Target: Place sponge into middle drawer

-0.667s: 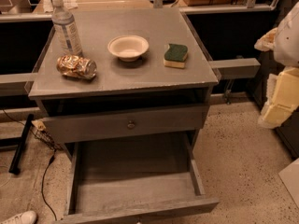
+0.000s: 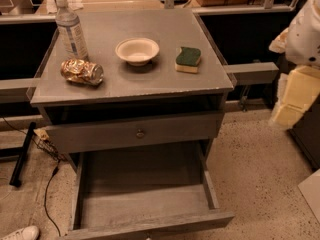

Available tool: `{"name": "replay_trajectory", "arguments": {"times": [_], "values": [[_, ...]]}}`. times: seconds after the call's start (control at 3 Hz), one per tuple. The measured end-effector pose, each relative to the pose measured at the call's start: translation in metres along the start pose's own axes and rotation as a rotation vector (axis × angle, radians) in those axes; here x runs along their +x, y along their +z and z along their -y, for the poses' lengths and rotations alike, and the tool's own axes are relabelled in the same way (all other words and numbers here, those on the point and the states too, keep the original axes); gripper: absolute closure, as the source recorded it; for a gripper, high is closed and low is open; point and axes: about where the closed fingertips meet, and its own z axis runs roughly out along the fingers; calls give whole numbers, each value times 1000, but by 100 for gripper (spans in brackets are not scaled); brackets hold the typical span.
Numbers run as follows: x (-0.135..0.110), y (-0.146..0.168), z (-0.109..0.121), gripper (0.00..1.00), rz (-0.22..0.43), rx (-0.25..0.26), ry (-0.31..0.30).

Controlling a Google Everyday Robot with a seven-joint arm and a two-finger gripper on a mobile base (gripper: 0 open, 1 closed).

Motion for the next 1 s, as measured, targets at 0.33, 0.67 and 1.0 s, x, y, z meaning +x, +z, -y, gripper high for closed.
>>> {"name": "replay_trajectory", "arguments": {"times": [0.33,0.67,1.0], "values": [[-7,10,11,0,-34,-26,42],[-15,24,22,0,-91,-36,91],[-19,25,27,0,-84,-22,96]]}}
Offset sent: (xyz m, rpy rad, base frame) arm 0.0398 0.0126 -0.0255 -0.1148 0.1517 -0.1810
